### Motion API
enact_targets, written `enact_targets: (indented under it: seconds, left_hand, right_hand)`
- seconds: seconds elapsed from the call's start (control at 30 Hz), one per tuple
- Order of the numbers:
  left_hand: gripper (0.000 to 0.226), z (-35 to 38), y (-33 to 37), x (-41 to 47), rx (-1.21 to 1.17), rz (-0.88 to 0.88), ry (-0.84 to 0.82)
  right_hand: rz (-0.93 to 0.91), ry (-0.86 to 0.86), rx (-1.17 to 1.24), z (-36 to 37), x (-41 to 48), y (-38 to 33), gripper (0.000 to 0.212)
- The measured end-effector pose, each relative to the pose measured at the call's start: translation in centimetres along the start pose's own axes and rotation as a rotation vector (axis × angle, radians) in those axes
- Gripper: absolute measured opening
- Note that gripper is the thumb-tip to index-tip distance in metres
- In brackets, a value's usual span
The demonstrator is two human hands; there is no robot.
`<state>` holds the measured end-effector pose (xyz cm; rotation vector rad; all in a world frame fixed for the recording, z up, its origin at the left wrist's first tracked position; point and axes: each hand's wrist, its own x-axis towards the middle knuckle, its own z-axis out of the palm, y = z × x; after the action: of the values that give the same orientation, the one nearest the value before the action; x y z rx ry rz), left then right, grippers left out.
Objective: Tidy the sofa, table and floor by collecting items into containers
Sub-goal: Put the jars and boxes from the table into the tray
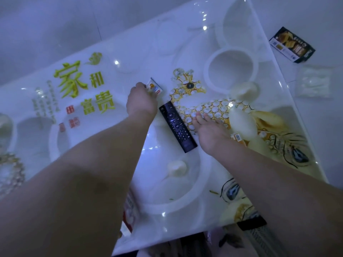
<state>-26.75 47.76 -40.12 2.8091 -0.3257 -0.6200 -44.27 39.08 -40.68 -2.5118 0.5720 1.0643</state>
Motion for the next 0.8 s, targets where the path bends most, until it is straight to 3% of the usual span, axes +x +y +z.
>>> enact_targets:
  seconds: [0.13,0.3,0.47,0.63,0.8]
  left_hand:
    - [0.033,0.2,0.4,-4.6,-0.229,0.023,-0.063]
    - [0.034,1.6,0.9,-9.7,-0.261,0.044,-0.262]
    - [0.032,2.5,1.4,-12.5,-0.258,0.057,-0.333]
    - [0.034,2.8,1.1,-13.1,-0.261,0.034,-0.324]
    - [0.027,2.7,-0.5,-14.4,-0.286,-0.017,-0.311]
  right_hand:
    - [-0.032,0.161,0.172,0.7,-1.6,1.0,0.068]
    - [0.098,0.411,0.352,3.4,-5.8,1.8,0.065]
    - [0.351,0.331,0.368,6.0,-8.2,3.9,0.079]
    - [0.465,0.276,0.423,6.7,-8.4,4.9,0.102]
    - [0.510,0.306,0.370,6.5,-7.8,4.4,0.088]
